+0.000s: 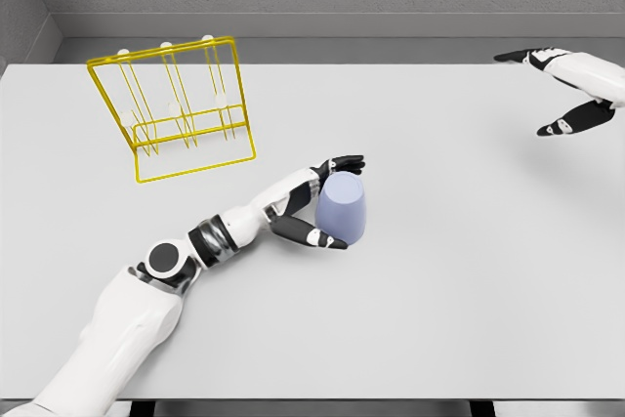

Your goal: Place the cup on the cup holder with both arms

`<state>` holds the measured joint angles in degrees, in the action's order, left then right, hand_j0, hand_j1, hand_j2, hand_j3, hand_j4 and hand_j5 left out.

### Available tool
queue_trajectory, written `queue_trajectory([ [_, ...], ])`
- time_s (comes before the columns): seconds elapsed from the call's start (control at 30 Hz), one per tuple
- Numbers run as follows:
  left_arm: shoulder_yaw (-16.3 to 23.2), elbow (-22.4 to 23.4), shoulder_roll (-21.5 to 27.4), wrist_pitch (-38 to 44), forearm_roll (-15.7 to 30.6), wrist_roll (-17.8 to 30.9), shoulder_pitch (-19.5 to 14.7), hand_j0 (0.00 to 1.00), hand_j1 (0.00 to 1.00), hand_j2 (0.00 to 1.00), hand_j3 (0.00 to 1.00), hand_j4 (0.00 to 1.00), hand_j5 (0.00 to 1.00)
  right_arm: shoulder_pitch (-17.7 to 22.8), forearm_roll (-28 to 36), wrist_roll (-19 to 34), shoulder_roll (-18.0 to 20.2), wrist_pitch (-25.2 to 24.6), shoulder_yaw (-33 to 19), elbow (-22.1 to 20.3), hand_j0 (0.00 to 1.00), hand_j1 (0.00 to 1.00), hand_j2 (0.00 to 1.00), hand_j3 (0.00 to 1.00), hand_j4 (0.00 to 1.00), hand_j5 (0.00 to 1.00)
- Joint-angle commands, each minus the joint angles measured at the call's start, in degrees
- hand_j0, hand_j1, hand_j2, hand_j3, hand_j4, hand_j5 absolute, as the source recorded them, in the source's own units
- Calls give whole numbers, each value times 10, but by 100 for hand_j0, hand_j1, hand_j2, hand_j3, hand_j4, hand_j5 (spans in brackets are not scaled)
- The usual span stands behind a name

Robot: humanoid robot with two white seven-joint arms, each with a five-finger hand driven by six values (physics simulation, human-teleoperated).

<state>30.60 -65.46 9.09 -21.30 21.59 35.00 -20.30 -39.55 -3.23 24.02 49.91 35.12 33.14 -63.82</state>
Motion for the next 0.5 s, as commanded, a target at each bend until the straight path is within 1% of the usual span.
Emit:
queue_trajectory([
  [0.0,0,-1,-2,0,4,0,0,96,96,96,96,96,96,0,4,0,0,-1,-1,0,100,100,100,100,100,100],
  [0.1,0,0,-3,0,4,0,0,83,83,83,83,83,83,0,4,0,1,-1,0,0,100,100,100,100,100,100],
  [0.13,1,-1,-3,0,4,0,0,75,75,75,75,75,75,0,4,0,0,-1,0,0,100,100,100,100,100,100],
  [0.27,1,-1,-2,0,5,0,0,56,56,56,56,56,56,-1,4,0,0,-1,0,3,100,100,100,100,100,100],
  [0.37,1,-1,-2,0,4,0,1,45,45,45,45,45,45,-1,4,0,0,-1,0,3,100,100,100,100,100,100],
  [0.47,0,-1,-1,0,4,0,1,41,41,41,41,41,41,-1,4,0,1,-1,0,3,100,100,100,100,100,100],
])
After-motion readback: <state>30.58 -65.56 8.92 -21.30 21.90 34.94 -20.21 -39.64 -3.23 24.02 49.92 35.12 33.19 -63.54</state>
